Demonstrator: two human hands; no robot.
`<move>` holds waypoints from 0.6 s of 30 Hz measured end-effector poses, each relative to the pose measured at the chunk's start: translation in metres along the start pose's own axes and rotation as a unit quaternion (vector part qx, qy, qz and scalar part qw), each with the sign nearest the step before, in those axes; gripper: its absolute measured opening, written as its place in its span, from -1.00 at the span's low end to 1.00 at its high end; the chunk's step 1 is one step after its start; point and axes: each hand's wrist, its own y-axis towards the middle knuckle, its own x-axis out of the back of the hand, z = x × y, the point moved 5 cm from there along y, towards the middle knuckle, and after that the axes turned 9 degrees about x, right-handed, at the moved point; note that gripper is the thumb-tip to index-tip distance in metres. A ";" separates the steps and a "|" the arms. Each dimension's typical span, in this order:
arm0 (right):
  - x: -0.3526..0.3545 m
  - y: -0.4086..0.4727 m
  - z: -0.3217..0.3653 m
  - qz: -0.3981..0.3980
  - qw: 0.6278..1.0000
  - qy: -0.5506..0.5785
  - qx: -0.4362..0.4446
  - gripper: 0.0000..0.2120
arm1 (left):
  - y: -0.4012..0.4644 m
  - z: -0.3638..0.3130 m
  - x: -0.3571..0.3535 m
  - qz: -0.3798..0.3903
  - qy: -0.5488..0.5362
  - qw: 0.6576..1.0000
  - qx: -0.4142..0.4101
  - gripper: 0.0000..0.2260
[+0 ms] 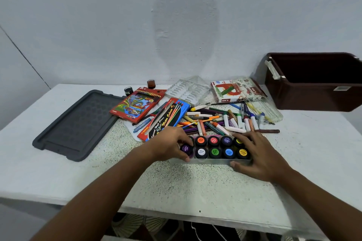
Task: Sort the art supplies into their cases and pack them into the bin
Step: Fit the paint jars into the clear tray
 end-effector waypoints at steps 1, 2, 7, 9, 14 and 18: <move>0.000 0.000 0.000 -0.001 1.000 0.000 0.000 -0.20 | 0.000 0.000 0.000 0.001 0.002 1.000 -0.003 -0.57; 0.000 0.000 0.000 -0.002 1.000 0.000 0.001 -0.20 | 0.001 0.001 -0.001 0.003 0.004 1.000 -0.003 -0.57; 0.000 0.000 0.001 -0.003 1.000 -0.003 0.003 -0.19 | 0.003 0.004 -0.010 0.009 0.047 0.999 -0.005 -0.61; 0.000 -0.001 0.001 -0.004 1.000 -0.004 0.004 -0.19 | 0.003 0.003 -0.013 0.007 0.048 0.999 -0.008 -0.62; 0.000 0.000 0.000 0.000 1.000 -0.003 0.001 -0.19 | 0.001 0.000 -0.013 0.002 0.042 0.999 -0.014 -0.66; 0.000 0.000 0.000 -0.002 1.000 0.000 -0.001 -0.20 | 0.001 -0.002 -0.011 -0.014 0.031 0.999 -0.019 -0.69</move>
